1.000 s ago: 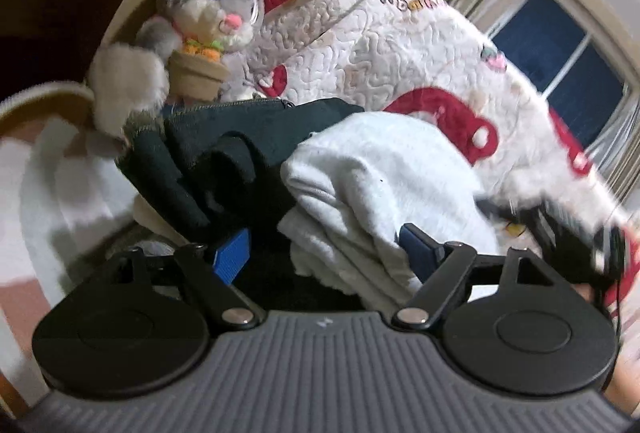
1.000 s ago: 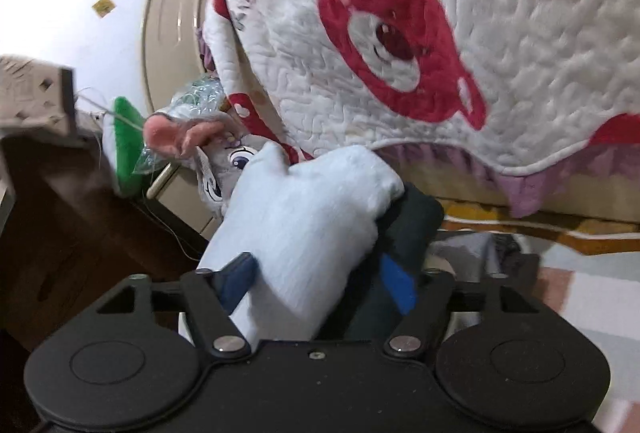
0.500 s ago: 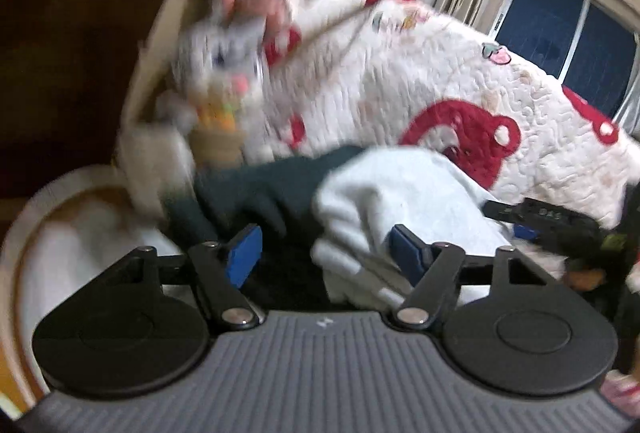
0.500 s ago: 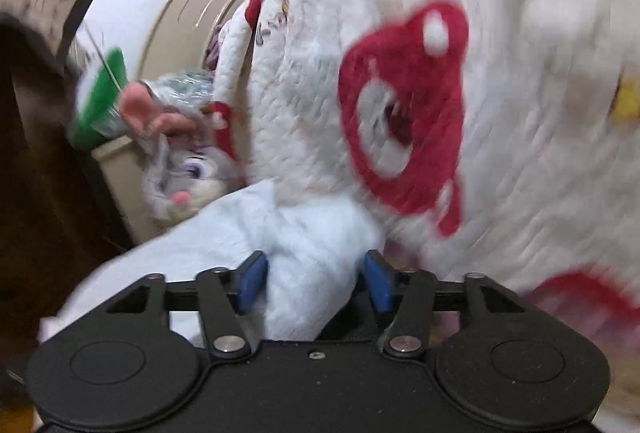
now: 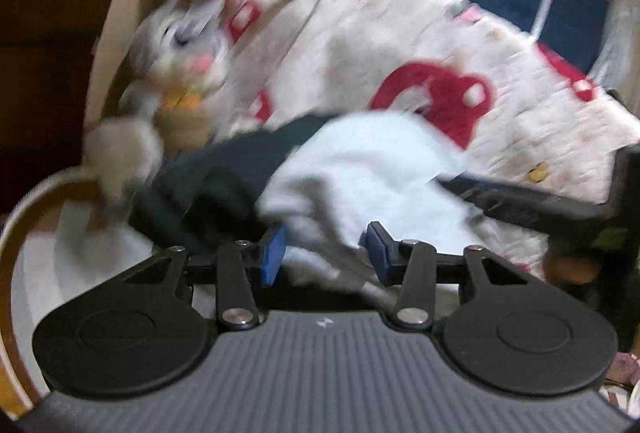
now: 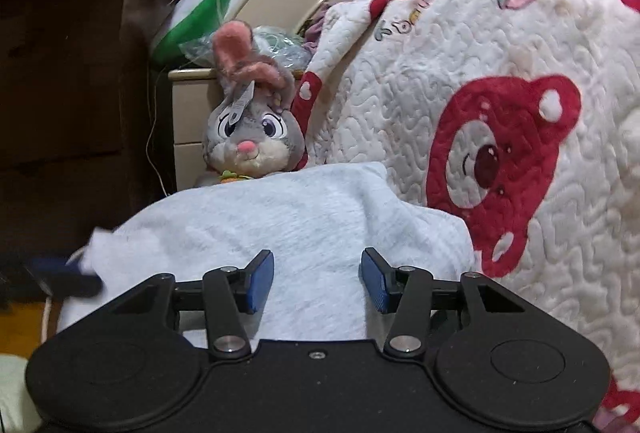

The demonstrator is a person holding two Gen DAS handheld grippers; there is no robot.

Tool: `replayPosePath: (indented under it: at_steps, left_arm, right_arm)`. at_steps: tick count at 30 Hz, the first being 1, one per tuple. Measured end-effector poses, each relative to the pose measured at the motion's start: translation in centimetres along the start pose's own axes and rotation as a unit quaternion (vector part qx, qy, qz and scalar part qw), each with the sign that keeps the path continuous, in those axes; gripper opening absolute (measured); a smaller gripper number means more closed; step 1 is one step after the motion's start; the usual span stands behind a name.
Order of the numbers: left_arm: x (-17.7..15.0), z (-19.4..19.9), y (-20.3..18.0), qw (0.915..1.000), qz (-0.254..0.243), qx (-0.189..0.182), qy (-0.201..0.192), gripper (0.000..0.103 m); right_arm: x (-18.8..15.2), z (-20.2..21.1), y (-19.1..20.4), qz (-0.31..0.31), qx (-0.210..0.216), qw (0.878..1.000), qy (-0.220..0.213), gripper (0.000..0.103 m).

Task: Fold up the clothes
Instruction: 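Lower the folded T-shirt onto the clothes stack with both grippers, then open both grippers and release the T-shirt on the stack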

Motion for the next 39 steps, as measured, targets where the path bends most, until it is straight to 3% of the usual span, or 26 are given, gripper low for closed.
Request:
replayPosePath:
  at_steps: [3,6,10,14,19,25,29,39]
  left_arm:
    - [-0.2,-0.4,1.1,0.9992,0.037,-0.013,0.011,0.047]
    - [-0.3,-0.3,1.1,0.9996,0.026,-0.006,0.011,0.049]
    - [-0.5,0.0,0.6,0.9996,0.019,0.004,0.021,0.051]
    - [-0.6,0.7,-0.7,0.9980,-0.010,0.034,0.052,0.066]
    - [-1.2,1.7,-2.3,0.9951,-0.035,0.054,0.075,0.072]
    - [-3.1,2.7,-3.8,0.9902,-0.046,0.121,0.052,0.073]
    - [-5.9,4.0,-5.6,0.9861,-0.073,0.129,0.075,0.084]
    - [-14.5,6.3,-10.4,0.9657,-0.126,0.192,0.121,0.090]
  right_arm:
    - [0.7,0.6,0.0,0.004,0.009,1.000,-0.013,0.054]
    - [1.6,1.5,-1.3,-0.059,0.002,0.997,-0.054,0.059]
    - [0.4,1.1,-1.2,-0.058,-0.002,0.998,-0.035,0.059]
    - [-0.1,2.6,0.0,-0.054,0.014,0.997,-0.048,0.059]
    - [-2.6,4.9,2.0,-0.045,0.038,0.998,-0.024,0.059]
    - [-7.8,8.4,4.5,-0.086,0.120,0.988,0.038,0.059]
    - [-12.4,12.2,4.3,-0.073,0.092,0.991,0.070,0.059]
    - [-15.5,21.2,2.5,-0.089,0.054,0.994,0.037,0.060]
Point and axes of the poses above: each gripper's, at about its wrist camera, not at the fingertips, and z roughly against the way its jaws point, y to its left, x to its top, the point moved 10 cm from there along -z, roughly the way its jaws point, and after that the axes turned 5 degrees about z, right-handed, at the moved point
